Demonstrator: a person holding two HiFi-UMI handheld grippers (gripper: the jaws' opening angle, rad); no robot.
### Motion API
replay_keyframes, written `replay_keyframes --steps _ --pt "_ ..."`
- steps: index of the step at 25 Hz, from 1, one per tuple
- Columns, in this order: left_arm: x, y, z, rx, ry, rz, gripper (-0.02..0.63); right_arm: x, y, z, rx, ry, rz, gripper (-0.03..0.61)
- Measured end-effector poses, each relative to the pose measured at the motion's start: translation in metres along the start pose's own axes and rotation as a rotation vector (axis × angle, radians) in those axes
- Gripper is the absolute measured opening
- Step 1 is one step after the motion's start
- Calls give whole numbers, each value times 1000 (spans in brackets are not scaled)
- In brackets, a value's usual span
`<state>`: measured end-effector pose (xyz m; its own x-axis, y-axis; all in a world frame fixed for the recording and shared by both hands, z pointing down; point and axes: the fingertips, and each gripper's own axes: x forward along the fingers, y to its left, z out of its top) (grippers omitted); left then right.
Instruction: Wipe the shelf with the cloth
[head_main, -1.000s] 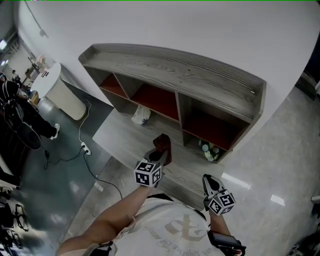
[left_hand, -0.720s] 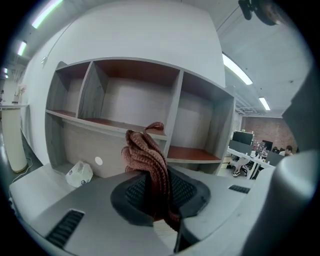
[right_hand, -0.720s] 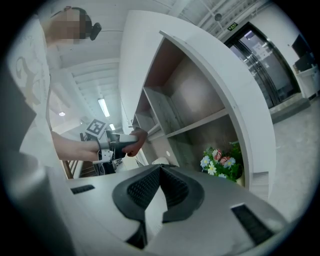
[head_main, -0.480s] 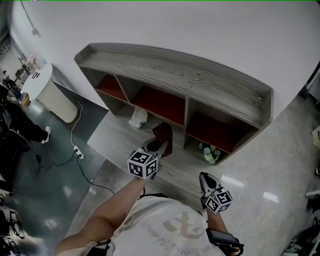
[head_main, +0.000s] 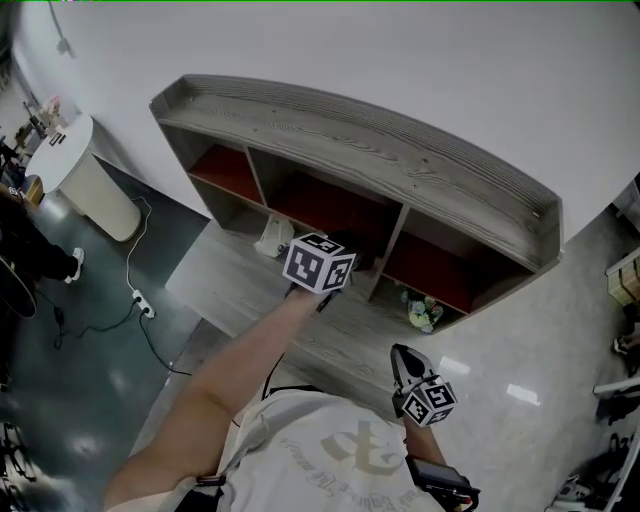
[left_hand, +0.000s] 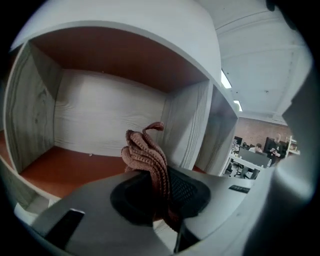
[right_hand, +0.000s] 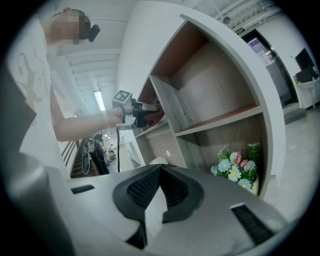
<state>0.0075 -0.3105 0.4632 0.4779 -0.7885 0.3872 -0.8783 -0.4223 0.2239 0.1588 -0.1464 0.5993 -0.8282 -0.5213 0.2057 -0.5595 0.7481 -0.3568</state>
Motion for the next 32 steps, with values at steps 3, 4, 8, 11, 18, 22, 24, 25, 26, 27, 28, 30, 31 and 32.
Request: replay_keyframes --steps 3,4,8,11,18,22,24,25,26,27,28,30,31,32 --pt "20 -1 8 15 47 -31 71 3 4 2 -2 -1 -22 5" --pt "26 -1 8 21 67 -34 71 4 4 2 -4 -2 -30 5" --pt "45 3 1 69 182 -19 71 2 4 4 -9 -4 -65 5" --pt "50 4 -3 111 229 -6 69 0 4 2 -8 -3 -85 5" --pt "58 10 -7 168 233 15 69 5 13 2 -15 5 -90 5" --pt "53 23 -8 175 226 41 67 7 15 0 -11 8 -94 5" --pt "52 30 -8 171 223 39 67 10 17 -3 -8 11 -91 5" --pt "50 33 -7 168 221 42 67 11 18 -3 -6 13 -89 5" --pt "48 36 -7 165 219 45 67 12 20 -4 -5 14 -87 5" --pt "45 39 -6 163 219 48 67 14 21 -4 -4 14 -85 5" --pt "41 43 -5 160 225 54 67 15 21 -4 -4 14 -84 5" --pt "35 51 -4 152 233 68 67 19 22 -4 -5 14 -81 5" --pt "33 57 -4 149 231 75 67 20 22 -3 -4 14 -80 5" --pt "32 63 -3 148 224 84 67 22 23 -3 -4 14 -80 5"
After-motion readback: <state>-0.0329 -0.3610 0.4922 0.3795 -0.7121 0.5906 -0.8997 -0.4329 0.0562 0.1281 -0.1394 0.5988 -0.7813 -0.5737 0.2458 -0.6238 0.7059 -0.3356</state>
